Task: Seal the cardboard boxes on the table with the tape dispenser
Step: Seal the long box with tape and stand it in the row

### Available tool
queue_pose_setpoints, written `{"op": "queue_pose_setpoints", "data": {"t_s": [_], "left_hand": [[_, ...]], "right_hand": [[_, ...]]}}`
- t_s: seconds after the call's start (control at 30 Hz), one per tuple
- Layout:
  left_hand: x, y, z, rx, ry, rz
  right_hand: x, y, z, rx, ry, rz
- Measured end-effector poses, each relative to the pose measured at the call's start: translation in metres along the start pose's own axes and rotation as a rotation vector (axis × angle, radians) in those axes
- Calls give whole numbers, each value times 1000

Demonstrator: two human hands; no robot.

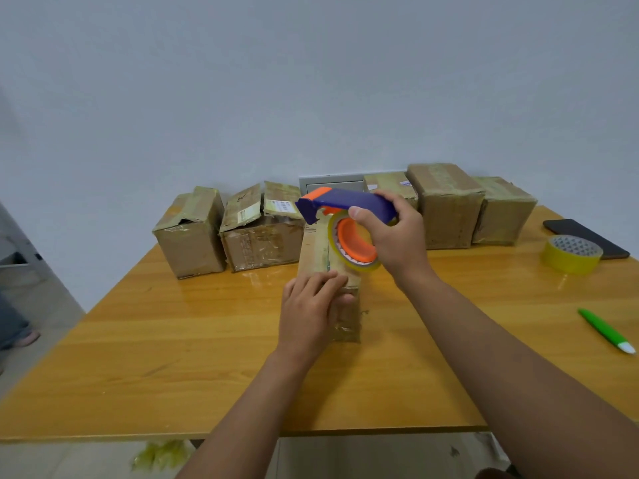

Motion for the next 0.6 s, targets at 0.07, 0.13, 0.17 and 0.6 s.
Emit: {"op": "queue_pose_setpoints", "data": {"t_s": [0.07,0.13,0.17,0.6], "left_hand": [[-1,0,1,5,5,11],[0,-1,2,21,-12,-2],[1,-1,3,33,-31,-8],[8,1,7,199,-74,-28]], "right_hand": [[1,6,0,31,-5,-3],[2,9,2,57,-6,0],[4,11,2,67,-10,-2],[4,9,8,123,-17,-39]]}}
Point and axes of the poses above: each hand's wrist, its own x-axis away from the middle knuckle, its own y-axis out of the palm, z = x × y, the point moved 4 cm from there along -x, towards the middle knuckle, and after that the axes turned 10 degrees about -z, right-handed, at the moved point
